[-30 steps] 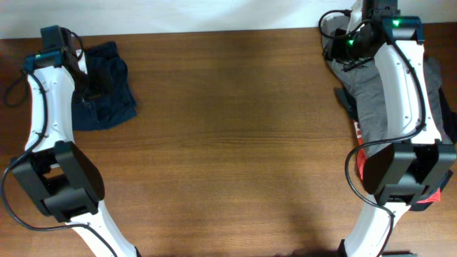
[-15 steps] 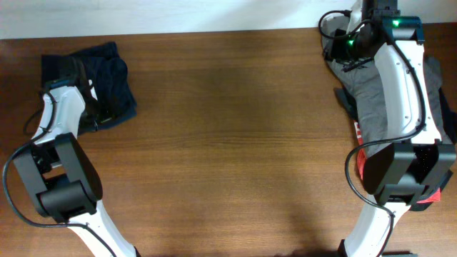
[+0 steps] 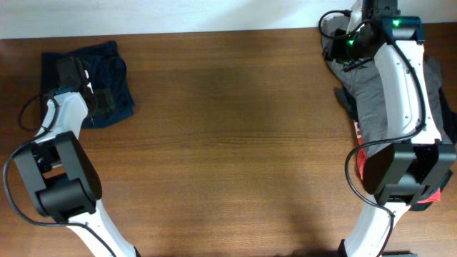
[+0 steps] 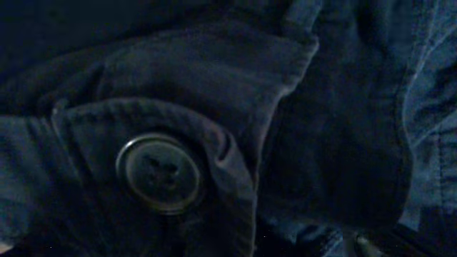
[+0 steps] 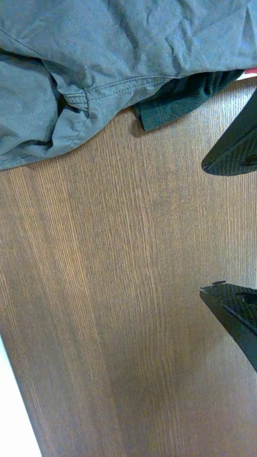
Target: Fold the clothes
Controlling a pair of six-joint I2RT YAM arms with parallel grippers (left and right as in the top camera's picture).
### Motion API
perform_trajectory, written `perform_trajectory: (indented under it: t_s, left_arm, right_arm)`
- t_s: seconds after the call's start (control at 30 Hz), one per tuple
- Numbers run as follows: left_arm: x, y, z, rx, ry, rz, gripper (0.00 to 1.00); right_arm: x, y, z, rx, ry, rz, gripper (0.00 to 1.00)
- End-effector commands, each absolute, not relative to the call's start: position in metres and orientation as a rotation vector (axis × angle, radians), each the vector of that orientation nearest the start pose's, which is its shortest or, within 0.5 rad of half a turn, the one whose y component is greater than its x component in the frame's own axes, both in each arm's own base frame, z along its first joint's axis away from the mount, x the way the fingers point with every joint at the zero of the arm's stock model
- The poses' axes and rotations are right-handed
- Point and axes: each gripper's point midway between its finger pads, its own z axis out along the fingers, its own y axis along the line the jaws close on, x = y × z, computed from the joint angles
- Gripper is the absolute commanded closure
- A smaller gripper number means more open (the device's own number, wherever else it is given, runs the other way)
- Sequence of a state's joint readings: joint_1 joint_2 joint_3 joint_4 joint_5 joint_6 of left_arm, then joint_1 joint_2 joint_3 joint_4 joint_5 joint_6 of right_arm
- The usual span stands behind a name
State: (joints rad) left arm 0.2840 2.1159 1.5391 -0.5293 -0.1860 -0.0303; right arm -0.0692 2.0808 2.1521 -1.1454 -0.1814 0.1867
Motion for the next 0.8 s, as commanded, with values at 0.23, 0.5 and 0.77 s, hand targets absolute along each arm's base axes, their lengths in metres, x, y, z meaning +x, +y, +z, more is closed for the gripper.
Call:
perform_trajectory:
  t_s: [0.23, 0.5, 0.77]
  left_arm:
    - [0.481, 0.198, -0.002, -0.471, 2.638, 0.385, 0.01]
    - [0.511, 0.203, -0.006, -0.455, 2.517, 0.372, 0.01]
    - [0.513, 0.205, 0.004, -0.442, 2.514, 0.377, 0.01]
  right_arm:
    - [0.505, -0.004, 0.203, 0.280, 2.644, 0.268, 0.46]
    - [0.505, -0.004, 0.203, 0.280, 2.640, 0.267, 0.46]
    - [0.505, -0.004, 0.203, 0.280, 2.640, 0.268, 0.46]
